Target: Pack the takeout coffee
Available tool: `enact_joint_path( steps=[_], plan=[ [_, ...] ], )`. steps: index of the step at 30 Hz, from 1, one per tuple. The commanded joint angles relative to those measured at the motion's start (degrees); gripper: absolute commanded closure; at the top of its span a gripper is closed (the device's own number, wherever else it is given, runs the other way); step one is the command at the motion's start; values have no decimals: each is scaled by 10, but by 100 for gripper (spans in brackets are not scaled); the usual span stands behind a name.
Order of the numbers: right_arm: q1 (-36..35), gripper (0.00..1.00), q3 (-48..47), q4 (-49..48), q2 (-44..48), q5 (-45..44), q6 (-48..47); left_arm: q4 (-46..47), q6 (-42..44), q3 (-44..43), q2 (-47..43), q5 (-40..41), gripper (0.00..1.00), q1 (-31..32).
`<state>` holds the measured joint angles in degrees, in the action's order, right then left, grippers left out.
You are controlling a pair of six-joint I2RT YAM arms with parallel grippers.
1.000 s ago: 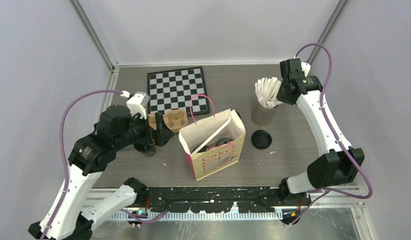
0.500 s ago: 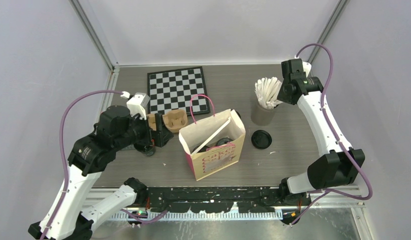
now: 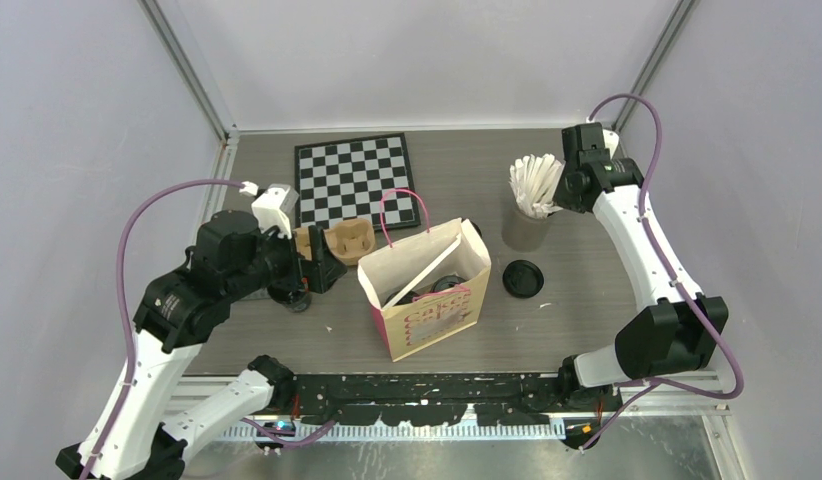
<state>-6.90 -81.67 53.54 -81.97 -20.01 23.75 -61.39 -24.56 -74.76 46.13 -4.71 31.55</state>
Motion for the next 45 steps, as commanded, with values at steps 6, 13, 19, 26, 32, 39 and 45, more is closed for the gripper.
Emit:
enact_joint_path(
  steps=[6,13,19,26,32,39,45],
  plan=[
    [5,100,-35,2,37,0,-14,-2,13,-29,-1,1,0,3],
    [4,100,-112,96,48,1,-20,5,13,-23,0,-4,0,2],
    [4,100,-177,167,64,10,-23,9,14,-25,2,-8,0,2],
    [4,100,-299,268,92,54,-5,3,16,-41,12,-15,0,3],
    [4,100,-401,341,103,74,-1,3,12,-51,18,-25,0,3],
    [4,100,-490,380,106,142,-12,14,4,-58,32,-28,0,3],
    [4,100,-470,315,142,318,-21,17,4,-63,40,-28,0,3]
  ],
)
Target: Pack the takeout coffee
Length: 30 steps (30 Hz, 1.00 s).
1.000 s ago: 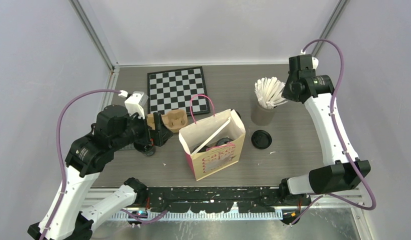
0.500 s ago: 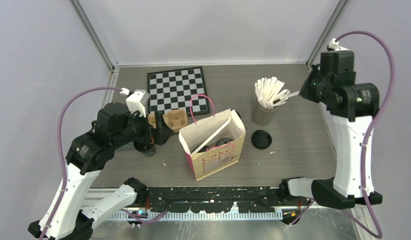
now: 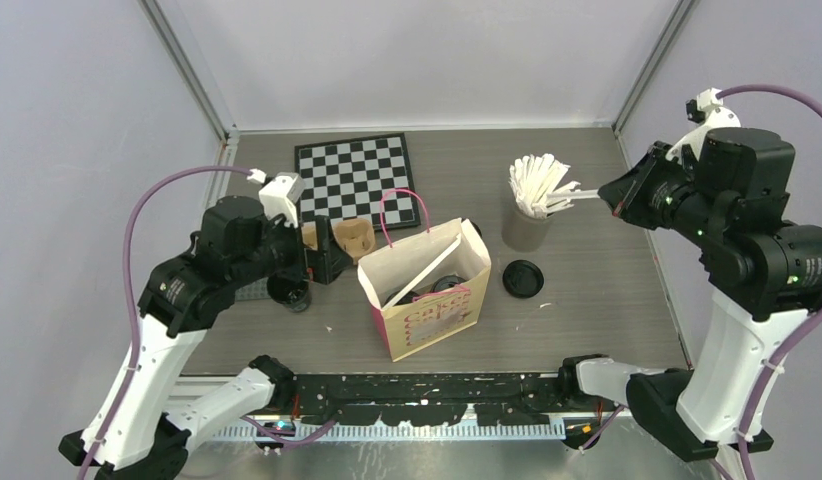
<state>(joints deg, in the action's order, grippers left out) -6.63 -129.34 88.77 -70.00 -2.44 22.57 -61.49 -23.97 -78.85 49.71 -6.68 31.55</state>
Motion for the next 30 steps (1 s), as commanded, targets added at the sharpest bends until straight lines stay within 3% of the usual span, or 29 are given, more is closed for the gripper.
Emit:
enact_joint_path(
  steps=[1,16,30],
  plan=[
    [2,100,23,-62,33,174,-1,19,-2,-24,6,-7,0,3],
    [2,100,128,-168,100,430,146,45,-33,-15,20,-9,0,3],
    [1,100,373,-333,171,483,241,71,-48,19,10,-8,0,3]
  ],
)
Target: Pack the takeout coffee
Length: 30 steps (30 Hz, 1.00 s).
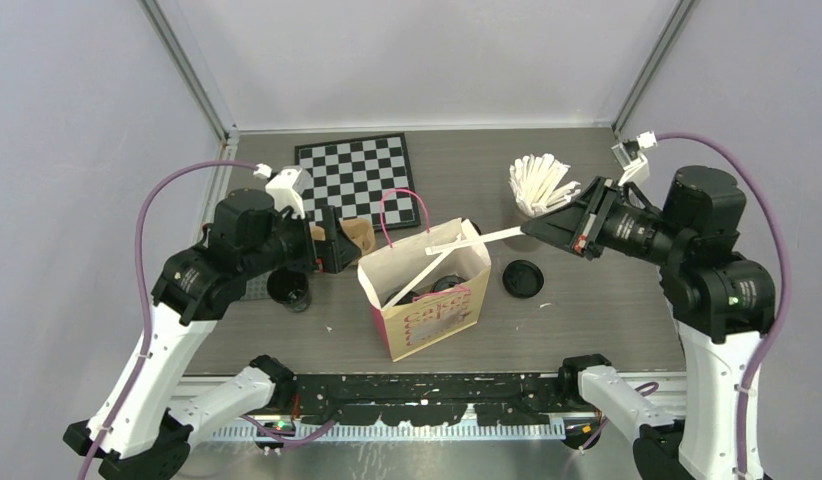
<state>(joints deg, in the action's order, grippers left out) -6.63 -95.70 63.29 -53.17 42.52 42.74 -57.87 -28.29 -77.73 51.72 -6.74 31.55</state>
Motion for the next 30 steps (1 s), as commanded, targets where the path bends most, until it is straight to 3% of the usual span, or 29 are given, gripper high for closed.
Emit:
enact_joint_path(
  steps=[1,11,20,25,30],
  plan=[
    [1,100,48,-83,4,32,39,37,-6,12,-12,-7,0,3],
    [-21,100,138,-148,-23,29,58,71,-26,56,-35,-10,0,2],
    [-203,100,143,-138,-92,-99,32,80,-20,71,-42,2,0,3],
    [-217,99,140,-103,-131,-135,-2,76,-12,67,-39,7,0,3],
    [-217,74,93,-57,-156,-184,-35,68,-9,62,-43,11,0,3]
  ],
)
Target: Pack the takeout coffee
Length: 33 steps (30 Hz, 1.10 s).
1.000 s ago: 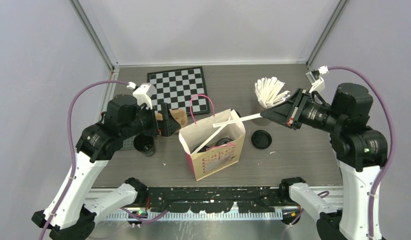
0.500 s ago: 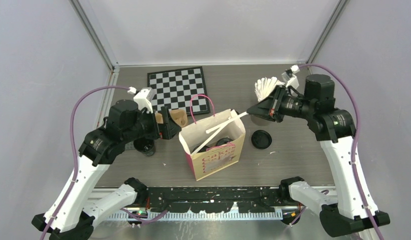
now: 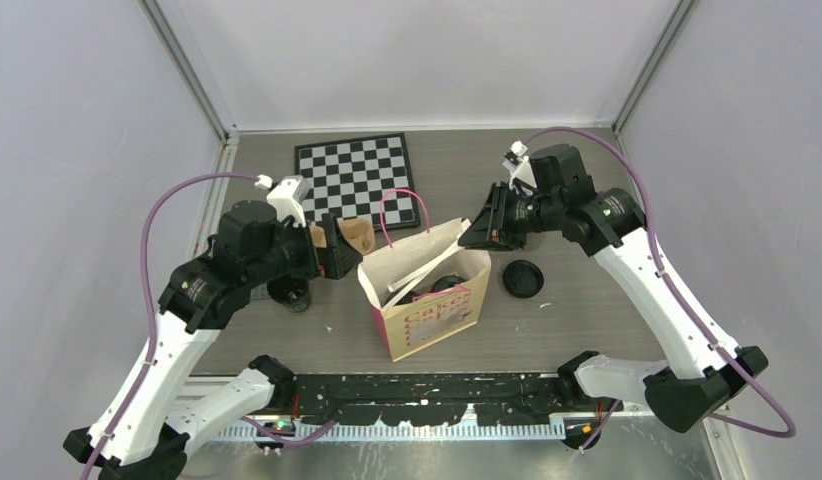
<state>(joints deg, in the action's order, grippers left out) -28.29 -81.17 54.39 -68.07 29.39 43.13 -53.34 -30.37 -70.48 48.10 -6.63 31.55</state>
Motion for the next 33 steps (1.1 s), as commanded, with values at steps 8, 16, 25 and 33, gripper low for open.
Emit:
enact_joint_path(
  steps=[8,16,25,33],
  plan=[
    [0,41,-195,136,-32,-148,-107,7,16,-55,6,16,0,3],
    [0,19,-243,125,12,-293,-146,9,38,-101,14,31,0,3],
    [0,16,-172,65,116,-471,-144,39,43,-153,-7,43,0,3],
    [0,16,-108,57,192,-458,-138,46,26,-109,-54,58,0,3]
  ],
)
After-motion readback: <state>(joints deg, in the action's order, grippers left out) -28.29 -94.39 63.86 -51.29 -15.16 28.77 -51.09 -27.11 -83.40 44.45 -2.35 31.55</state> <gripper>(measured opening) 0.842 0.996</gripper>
